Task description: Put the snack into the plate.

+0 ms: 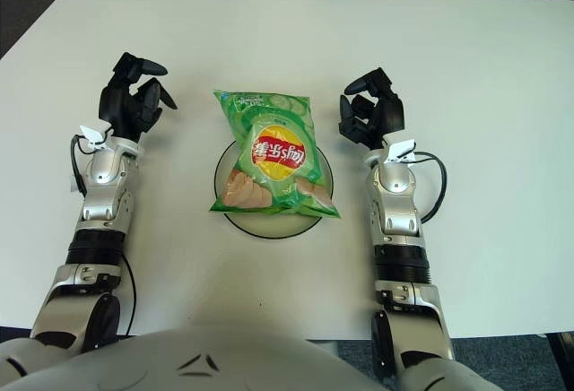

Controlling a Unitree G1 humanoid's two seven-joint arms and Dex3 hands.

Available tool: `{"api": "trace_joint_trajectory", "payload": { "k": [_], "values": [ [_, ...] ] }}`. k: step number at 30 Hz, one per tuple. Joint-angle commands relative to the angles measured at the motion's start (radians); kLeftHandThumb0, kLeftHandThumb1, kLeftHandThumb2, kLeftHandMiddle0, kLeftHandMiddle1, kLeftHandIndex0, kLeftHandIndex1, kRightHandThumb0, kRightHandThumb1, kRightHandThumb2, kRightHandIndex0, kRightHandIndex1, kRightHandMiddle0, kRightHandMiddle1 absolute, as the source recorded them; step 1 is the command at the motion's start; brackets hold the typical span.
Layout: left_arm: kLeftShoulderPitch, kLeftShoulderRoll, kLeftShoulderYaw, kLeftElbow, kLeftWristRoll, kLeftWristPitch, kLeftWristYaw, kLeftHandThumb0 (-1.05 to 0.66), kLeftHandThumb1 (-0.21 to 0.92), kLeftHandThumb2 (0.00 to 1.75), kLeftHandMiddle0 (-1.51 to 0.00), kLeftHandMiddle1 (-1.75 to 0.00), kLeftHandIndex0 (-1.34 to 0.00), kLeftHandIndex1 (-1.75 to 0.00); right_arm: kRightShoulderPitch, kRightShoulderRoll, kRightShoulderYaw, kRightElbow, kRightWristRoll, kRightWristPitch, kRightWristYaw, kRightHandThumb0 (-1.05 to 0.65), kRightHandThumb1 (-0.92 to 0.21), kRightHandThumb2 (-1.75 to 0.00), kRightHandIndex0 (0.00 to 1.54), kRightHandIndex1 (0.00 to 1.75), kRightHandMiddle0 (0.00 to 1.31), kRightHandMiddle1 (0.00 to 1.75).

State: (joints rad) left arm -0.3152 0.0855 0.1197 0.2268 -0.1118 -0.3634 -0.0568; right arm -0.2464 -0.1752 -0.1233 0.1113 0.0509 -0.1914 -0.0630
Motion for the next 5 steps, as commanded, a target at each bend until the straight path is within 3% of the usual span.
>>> {"api": "trace_joint_trajectory", "payload": {
  "k": [1,5],
  "values": [
    [0.138,-0.053,-0.011,0.062,-0.012,0.019,0.000,-0.35,0.92,0.38,-0.84,-1.75,-0.35,-1.60,0.155,0.055,0.005,0.049,0.000,0.000,-0.002,-0.37,-0.72,-0.78,0.84,1.75,0.32,1.75],
    [0.142,-0.053,-0.013,0.052,-0.013,0.032,-0.001,-0.35,0.92,0.38,-0.84,-1.75,-0.35,-1.60,0.160,0.054,0.005,0.039,0.001,0.004,-0.001,-0.37,-0.72,-0.78,0.84,1.75,0.32,1.75]
  ]
}}
